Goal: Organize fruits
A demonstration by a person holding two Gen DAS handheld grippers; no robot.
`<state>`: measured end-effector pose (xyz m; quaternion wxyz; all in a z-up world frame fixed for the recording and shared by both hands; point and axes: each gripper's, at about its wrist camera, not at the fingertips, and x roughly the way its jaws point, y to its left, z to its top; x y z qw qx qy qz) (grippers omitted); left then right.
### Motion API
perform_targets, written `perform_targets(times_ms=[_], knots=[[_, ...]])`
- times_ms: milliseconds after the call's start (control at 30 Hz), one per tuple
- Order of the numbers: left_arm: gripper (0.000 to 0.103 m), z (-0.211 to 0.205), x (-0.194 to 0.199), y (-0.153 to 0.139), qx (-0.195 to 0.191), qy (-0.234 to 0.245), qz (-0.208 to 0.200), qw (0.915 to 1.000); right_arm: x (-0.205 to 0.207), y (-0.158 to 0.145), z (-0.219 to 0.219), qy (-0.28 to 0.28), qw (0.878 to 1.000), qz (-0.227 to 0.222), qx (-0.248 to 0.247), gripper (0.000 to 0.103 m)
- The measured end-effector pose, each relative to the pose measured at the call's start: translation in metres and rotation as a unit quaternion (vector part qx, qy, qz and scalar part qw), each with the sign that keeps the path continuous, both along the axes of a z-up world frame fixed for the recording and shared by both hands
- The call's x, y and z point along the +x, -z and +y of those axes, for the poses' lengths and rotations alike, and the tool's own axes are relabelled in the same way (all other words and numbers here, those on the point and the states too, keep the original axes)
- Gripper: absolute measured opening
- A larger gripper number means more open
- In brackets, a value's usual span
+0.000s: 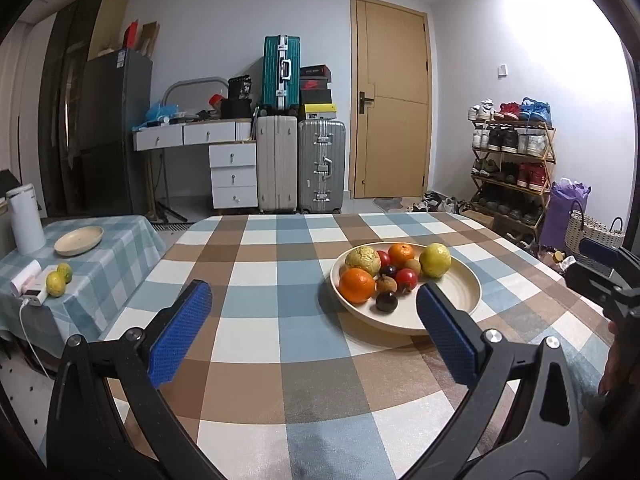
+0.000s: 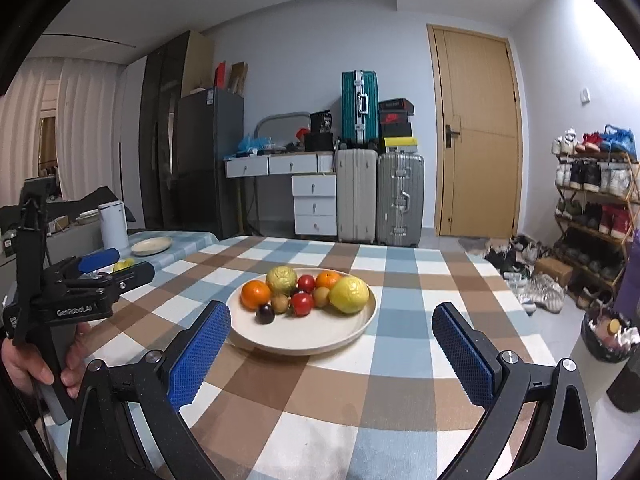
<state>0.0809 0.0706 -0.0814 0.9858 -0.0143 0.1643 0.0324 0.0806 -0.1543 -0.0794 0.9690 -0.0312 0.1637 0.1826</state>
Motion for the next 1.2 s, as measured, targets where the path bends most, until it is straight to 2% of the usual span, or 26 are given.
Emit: perform_targets(times_ms=[1200], knots=[[0.102,0.0003,0.0044,0.0023,0.003,-0.005,-0.001,1.0,0.0067,0.0084,-0.0006,-0.009,1.0,0.016,0.006,0.103]])
